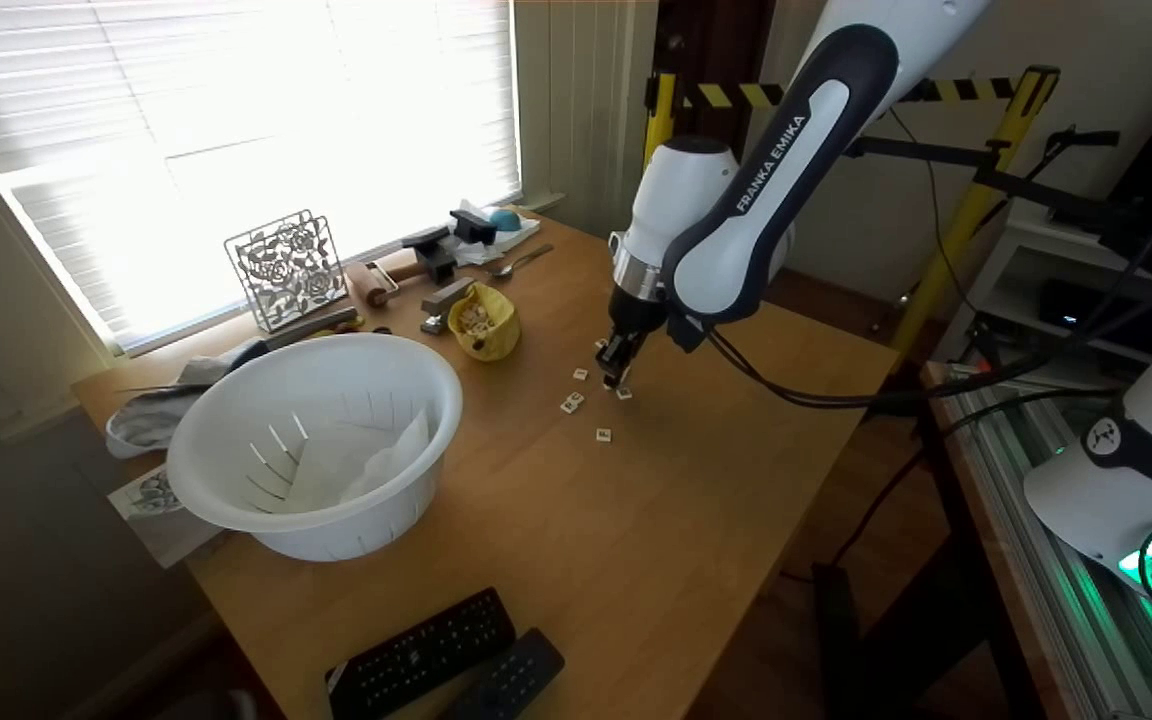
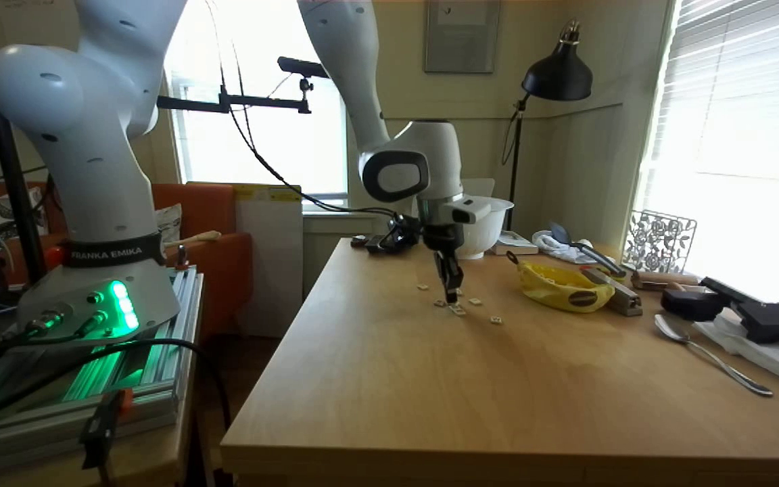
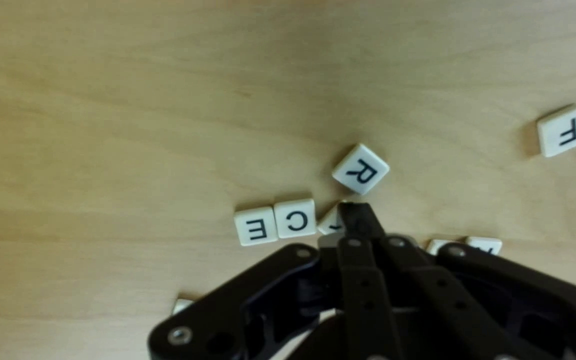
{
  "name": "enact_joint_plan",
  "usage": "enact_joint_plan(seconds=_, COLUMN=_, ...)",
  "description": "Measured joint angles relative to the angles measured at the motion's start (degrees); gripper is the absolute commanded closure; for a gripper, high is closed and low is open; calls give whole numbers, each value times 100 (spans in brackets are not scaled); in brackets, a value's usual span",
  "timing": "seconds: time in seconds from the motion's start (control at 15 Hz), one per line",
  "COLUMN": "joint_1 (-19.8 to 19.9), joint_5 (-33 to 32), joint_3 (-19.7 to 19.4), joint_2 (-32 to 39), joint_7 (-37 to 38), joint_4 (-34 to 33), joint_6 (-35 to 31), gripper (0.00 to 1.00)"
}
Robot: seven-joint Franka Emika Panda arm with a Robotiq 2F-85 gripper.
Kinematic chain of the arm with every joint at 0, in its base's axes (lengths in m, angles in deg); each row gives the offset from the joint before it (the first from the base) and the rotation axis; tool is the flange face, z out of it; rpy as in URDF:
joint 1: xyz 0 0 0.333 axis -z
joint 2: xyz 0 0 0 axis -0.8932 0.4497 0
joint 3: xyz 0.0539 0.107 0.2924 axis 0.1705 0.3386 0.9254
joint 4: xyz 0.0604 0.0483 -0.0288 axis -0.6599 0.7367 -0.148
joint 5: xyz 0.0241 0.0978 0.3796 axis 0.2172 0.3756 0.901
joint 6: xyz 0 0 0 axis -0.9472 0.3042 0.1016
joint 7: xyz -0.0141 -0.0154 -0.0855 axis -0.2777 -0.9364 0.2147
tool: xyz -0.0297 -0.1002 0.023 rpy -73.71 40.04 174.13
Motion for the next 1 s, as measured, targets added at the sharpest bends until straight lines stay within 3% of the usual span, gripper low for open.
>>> enact_joint_plan(seconds=0.47, joint_1=50, joint_5=0, joint_3=33, joint_2=32, joint_7=-125, joint_4=-76, joint_6=79, gripper=100)
enact_joint_plan(seconds=1.0, joint_1=-14, joint_5=-2, joint_3=-58, joint_2=-33, joint_7=-234, joint_4=-180, joint_6=656, gripper=100)
